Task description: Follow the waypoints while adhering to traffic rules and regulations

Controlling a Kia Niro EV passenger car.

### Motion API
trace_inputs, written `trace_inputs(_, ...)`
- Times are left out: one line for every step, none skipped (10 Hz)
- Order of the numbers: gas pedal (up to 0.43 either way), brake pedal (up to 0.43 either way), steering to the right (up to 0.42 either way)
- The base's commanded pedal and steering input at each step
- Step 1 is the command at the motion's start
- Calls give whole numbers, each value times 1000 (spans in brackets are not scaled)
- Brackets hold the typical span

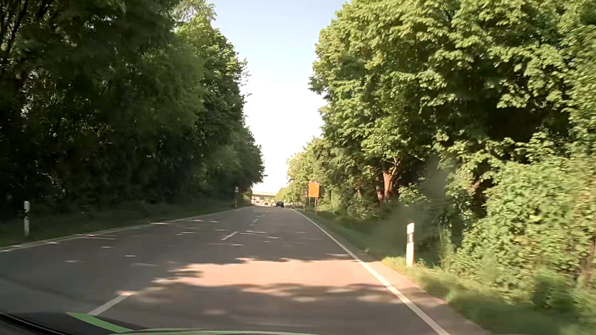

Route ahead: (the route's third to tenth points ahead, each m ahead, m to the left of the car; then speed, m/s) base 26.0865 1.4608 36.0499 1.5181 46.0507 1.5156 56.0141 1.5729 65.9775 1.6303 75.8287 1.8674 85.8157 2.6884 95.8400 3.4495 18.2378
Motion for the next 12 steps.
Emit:
trace_inputs(39,0,-5)
trace_inputs(39,0,-5)
trace_inputs(39,0,-5)
trace_inputs(39,0,-4)
trace_inputs(39,0,-4)
trace_inputs(39,0,-4)
trace_inputs(39,0,-4)
trace_inputs(39,0,-3)
trace_inputs(39,0,-3)
trace_inputs(39,0,-2)
trace_inputs(39,0,-2)
trace_inputs(39,0,-2)
